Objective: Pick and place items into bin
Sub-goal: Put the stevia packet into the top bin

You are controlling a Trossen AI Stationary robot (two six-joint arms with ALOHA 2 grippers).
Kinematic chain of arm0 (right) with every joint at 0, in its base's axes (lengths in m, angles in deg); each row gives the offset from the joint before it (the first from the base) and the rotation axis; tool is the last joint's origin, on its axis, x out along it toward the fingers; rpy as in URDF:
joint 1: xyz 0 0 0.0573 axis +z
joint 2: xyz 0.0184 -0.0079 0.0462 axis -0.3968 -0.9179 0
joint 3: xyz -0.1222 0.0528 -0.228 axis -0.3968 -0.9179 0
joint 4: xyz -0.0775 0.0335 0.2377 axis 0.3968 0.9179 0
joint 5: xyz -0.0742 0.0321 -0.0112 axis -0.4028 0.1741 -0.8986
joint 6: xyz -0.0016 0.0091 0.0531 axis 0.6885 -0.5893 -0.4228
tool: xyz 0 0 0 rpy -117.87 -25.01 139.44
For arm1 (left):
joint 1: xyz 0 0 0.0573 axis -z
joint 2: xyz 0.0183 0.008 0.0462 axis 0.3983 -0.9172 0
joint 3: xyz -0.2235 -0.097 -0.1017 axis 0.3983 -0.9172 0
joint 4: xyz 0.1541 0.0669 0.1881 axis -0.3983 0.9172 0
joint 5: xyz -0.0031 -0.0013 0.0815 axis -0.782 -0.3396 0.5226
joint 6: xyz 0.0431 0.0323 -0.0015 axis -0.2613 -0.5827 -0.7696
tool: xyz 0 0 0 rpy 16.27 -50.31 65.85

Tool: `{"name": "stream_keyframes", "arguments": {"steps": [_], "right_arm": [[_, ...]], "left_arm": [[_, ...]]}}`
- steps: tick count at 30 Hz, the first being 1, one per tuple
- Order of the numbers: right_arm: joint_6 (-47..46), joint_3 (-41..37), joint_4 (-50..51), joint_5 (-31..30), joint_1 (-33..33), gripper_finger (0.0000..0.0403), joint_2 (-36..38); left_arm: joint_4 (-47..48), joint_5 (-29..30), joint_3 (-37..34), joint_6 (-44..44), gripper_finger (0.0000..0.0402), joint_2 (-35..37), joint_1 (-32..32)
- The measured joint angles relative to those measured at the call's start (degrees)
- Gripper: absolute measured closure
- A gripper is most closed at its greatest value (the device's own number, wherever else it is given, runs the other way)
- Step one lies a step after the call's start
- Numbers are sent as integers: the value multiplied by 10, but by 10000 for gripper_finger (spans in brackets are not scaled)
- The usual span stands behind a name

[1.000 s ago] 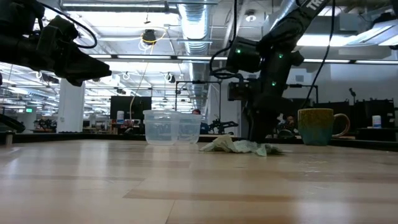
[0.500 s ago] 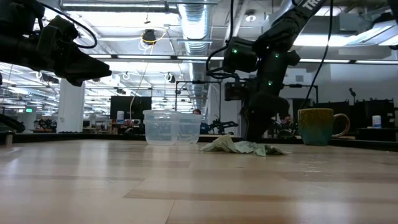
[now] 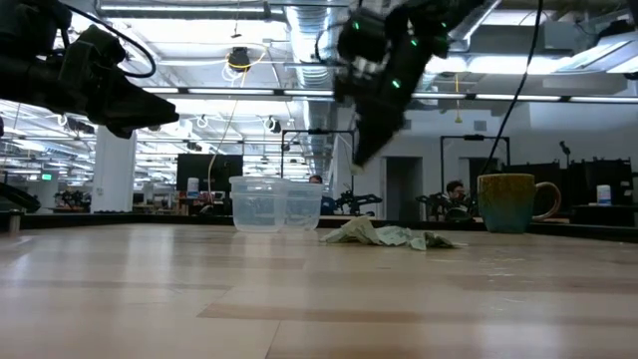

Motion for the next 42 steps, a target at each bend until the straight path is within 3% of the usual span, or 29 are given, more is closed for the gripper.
{"name": "stream_keyframes", "arguments": {"steps": [11, 19, 25, 42], "right_arm": [[45, 121, -68, -24, -103, 401, -2], [-35, 126, -147, 71, -164, 402, -2], [-67, 126, -173, 81, -170, 402, -4], [-90, 126, -172, 96, -155, 399, -107]], "left_arm": [[0, 0, 0, 0, 258, 0, 0], [0, 0, 0, 0, 258, 0, 0], [0, 0, 0, 0, 258, 0, 0], [0, 0, 0, 0, 258, 0, 0]]}}
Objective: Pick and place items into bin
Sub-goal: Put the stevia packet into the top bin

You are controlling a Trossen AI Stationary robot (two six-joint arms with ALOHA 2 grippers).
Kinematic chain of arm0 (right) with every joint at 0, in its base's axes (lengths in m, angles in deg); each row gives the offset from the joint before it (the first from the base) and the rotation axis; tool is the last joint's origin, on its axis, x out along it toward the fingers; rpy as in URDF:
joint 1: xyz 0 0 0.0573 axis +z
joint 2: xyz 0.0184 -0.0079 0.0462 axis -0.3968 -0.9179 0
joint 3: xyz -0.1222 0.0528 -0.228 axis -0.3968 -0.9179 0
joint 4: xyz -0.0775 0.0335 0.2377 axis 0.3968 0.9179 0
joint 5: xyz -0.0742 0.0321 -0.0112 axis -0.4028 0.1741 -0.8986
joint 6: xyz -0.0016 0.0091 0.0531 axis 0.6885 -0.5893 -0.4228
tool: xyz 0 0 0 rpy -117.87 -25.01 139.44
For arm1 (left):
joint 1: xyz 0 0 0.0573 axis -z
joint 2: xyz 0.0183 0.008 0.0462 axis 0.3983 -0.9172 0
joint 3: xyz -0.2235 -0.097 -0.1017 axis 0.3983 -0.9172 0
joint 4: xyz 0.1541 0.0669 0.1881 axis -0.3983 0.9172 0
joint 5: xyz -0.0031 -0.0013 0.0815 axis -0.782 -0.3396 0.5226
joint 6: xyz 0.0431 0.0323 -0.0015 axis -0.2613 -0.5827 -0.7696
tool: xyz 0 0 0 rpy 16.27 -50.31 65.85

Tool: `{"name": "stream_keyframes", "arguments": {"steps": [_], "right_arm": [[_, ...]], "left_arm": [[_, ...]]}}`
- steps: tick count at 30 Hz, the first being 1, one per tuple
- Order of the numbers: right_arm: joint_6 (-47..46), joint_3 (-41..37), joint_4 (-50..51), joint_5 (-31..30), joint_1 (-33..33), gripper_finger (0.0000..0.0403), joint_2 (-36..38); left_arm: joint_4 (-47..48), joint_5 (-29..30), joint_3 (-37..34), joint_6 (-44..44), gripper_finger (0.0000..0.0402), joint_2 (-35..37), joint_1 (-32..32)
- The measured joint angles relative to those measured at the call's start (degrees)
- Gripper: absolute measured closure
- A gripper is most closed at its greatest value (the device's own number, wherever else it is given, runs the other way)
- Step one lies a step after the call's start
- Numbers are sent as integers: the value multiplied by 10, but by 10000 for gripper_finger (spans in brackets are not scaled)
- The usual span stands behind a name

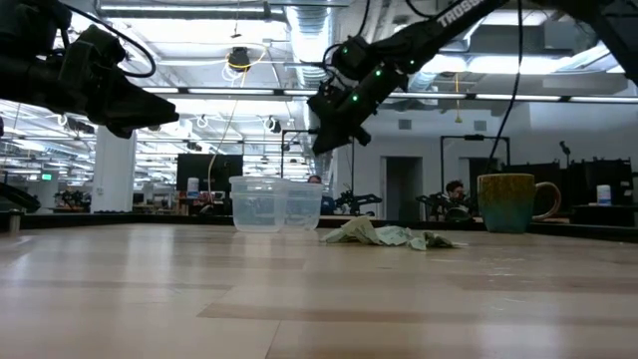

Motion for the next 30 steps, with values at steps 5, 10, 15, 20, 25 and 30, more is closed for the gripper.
{"name": "stream_keyframes", "arguments": {"steps": [5, 10, 15, 20, 25, 30], "right_arm": [[0, 0, -12, 13, 0, 392, -18], [14, 1, -21, 15, 5, 380, -24], [15, 0, -32, 15, 5, 354, -22], [15, 0, -30, 13, 5, 322, -22], [6, 0, 8, 14, 5, 308, -2], [5, 0, 128, 13, 7, 315, 75]], "left_arm": [[0, 0, 0, 0, 258, 0, 0], [0, 0, 0, 0, 258, 0, 0], [0, 0, 0, 0, 258, 0, 0], [0, 0, 0, 0, 258, 0, 0], [0, 0, 0, 0, 258, 0, 0], [0, 0, 0, 0, 258, 0, 0]]}}
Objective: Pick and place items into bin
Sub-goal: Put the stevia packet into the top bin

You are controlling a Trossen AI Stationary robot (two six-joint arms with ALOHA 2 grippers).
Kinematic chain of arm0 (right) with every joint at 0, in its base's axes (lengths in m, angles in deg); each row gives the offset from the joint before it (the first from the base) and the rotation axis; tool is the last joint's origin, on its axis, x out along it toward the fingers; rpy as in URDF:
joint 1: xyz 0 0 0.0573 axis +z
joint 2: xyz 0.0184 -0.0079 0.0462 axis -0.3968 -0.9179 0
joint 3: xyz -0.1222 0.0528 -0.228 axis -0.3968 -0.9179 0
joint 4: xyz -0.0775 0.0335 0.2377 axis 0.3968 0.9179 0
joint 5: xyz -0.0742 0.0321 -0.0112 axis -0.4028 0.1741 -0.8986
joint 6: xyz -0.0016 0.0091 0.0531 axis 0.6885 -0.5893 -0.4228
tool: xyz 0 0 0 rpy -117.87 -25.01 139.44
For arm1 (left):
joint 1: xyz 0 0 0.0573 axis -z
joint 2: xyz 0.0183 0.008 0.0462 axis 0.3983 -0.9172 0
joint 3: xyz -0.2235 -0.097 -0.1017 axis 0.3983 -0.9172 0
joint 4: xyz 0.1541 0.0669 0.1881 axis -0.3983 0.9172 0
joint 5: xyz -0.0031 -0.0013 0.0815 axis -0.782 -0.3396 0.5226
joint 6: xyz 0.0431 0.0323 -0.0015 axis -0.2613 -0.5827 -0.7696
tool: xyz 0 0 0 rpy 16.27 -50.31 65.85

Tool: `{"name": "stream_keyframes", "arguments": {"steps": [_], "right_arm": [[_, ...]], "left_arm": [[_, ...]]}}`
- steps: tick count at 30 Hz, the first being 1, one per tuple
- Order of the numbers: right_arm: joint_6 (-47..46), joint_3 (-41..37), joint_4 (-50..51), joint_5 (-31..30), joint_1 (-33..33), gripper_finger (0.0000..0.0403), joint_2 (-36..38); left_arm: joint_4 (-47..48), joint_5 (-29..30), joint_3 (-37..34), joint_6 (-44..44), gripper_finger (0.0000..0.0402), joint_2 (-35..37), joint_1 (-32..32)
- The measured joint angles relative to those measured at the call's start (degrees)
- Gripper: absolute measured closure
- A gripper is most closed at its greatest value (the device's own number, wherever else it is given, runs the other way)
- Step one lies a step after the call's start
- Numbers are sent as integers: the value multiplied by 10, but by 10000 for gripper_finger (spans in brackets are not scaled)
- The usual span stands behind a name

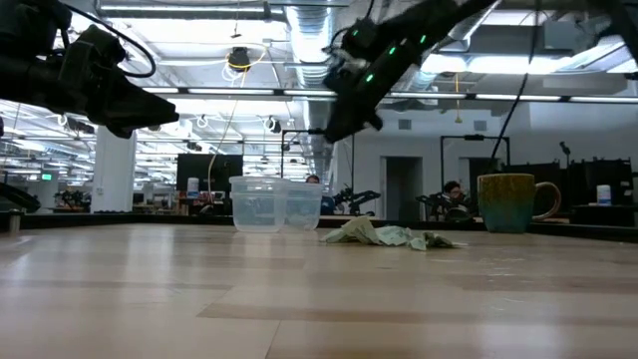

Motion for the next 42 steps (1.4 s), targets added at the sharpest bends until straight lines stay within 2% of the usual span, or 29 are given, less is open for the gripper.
{"name": "stream_keyframes", "arguments": {"steps": [8, 13, 17, 20, 26, 32, 38, 42], "right_arm": [[-38, -7, 246, 2, 34, 330, 137], [-59, -58, 322, 2, 89, 331, 197], [-90, -136, 309, 1, 147, 331, 231], [-104, -198, 263, 1, 190, 331, 247], [-110, -290, 166, 0, 259, 331, 239], [-95, -318, 110, -4, 304, 331, 189], [-50, -318, 105, -45, 335, 330, 128], [-27, -319, 109, -53, 339, 330, 98]], "left_arm": [[0, 0, 0, 0, 258, 0, 0], [0, 0, 0, 0, 258, 0, 0], [0, 0, 0, 0, 258, 0, 0], [0, 0, 0, 0, 258, 0, 0], [0, 0, 0, 0, 258, 0, 0], [0, 0, 0, 0, 258, 0, 0], [0, 0, 0, 0, 258, 0, 0], [0, 0, 0, 0, 258, 0, 0]]}}
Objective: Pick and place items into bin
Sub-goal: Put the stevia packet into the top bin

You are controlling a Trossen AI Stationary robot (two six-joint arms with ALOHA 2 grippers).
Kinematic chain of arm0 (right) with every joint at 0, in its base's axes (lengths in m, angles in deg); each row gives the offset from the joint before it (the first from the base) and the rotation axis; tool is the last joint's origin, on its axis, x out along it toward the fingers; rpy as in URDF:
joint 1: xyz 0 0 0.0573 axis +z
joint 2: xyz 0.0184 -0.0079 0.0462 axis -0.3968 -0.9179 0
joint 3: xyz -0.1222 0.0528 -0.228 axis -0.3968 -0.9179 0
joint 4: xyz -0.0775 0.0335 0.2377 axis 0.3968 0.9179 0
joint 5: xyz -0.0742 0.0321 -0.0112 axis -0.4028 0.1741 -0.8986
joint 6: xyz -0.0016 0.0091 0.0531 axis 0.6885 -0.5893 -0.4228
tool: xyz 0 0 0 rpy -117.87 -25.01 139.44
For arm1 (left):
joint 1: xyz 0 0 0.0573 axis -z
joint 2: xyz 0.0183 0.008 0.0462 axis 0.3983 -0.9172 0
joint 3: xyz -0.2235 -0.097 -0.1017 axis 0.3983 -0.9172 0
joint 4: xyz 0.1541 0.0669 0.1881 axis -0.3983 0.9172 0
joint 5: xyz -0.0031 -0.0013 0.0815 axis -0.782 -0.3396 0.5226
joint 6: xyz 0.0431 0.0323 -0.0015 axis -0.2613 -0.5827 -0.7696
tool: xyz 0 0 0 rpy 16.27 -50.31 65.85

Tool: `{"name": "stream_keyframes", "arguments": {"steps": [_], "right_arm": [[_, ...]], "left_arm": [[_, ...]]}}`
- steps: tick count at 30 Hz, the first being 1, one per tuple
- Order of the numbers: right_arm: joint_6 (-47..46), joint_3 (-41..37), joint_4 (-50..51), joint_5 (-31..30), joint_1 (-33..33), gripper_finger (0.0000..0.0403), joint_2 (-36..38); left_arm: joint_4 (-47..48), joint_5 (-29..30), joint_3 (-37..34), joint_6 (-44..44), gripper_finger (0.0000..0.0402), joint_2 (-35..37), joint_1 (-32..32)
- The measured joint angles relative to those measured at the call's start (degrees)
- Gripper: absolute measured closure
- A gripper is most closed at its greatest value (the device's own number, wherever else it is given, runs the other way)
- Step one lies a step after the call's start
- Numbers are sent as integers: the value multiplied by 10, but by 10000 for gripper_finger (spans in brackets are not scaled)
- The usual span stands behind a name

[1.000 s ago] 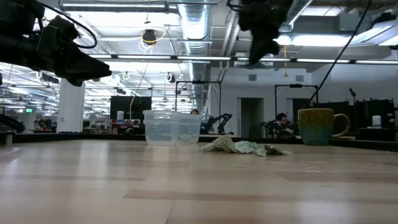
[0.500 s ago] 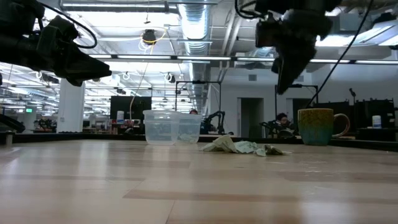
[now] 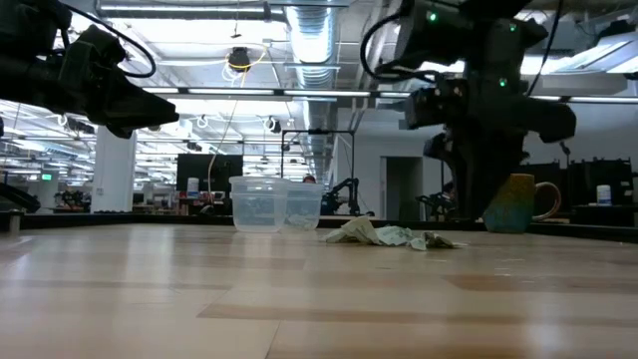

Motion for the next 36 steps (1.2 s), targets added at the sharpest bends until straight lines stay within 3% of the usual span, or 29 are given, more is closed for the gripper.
{"name": "stream_keyframes", "arguments": {"steps": [18, 29, 36], "right_arm": [[51, 1, -25, -2, 0, 325, -18], [72, 1, -47, -8, -5, 217, -21], [95, 1, -79, -8, -21, 191, -21]], "left_arm": [[0, 0, 0, 0, 258, 0, 0], [0, 0, 0, 0, 258, 0, 0], [0, 0, 0, 0, 258, 0, 0]]}}
